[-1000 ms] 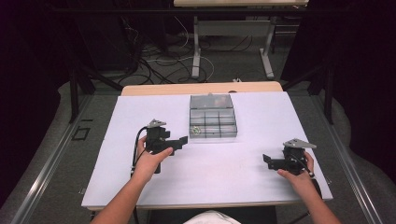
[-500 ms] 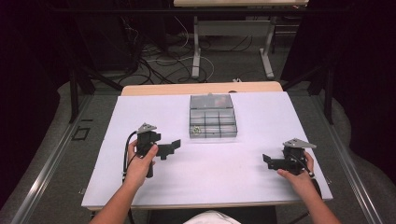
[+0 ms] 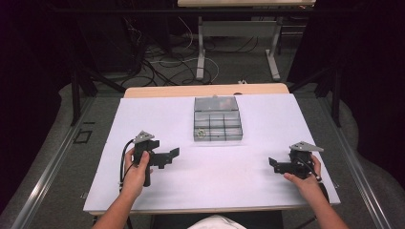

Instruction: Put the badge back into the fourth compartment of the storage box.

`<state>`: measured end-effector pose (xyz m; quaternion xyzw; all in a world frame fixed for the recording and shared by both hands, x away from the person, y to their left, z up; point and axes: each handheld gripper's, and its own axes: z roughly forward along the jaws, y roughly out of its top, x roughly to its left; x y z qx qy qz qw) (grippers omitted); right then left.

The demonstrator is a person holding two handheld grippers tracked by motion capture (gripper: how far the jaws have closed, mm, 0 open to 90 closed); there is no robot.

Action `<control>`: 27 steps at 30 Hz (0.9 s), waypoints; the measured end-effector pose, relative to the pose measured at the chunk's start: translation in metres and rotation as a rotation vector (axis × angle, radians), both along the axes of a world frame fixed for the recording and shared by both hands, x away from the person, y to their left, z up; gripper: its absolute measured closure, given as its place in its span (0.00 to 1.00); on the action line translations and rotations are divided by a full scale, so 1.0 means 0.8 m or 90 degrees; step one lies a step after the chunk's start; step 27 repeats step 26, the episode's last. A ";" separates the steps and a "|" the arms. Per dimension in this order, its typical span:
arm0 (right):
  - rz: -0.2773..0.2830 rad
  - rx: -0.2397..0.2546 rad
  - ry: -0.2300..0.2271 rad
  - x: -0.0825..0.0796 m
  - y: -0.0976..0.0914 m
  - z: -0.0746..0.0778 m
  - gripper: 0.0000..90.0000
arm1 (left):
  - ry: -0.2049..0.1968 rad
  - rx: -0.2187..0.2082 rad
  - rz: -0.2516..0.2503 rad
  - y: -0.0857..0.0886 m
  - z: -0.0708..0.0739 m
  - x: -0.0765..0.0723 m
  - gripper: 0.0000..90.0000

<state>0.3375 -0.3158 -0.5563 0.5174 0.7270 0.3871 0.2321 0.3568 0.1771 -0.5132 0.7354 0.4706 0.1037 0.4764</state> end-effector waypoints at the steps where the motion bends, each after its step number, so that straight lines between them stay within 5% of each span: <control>1: 0.000 0.000 0.000 0.000 0.000 0.000 0.00 | -0.003 0.009 -0.001 0.001 -0.001 -0.001 0.04; 5: -0.001 -0.001 -0.001 0.000 0.000 0.000 0.00 | -0.016 0.028 0.001 0.007 -0.008 -0.005 0.04; 27: 0.002 -0.003 -0.004 0.000 -0.001 0.000 0.00 | -0.005 0.028 0.024 0.018 -0.028 0.000 0.04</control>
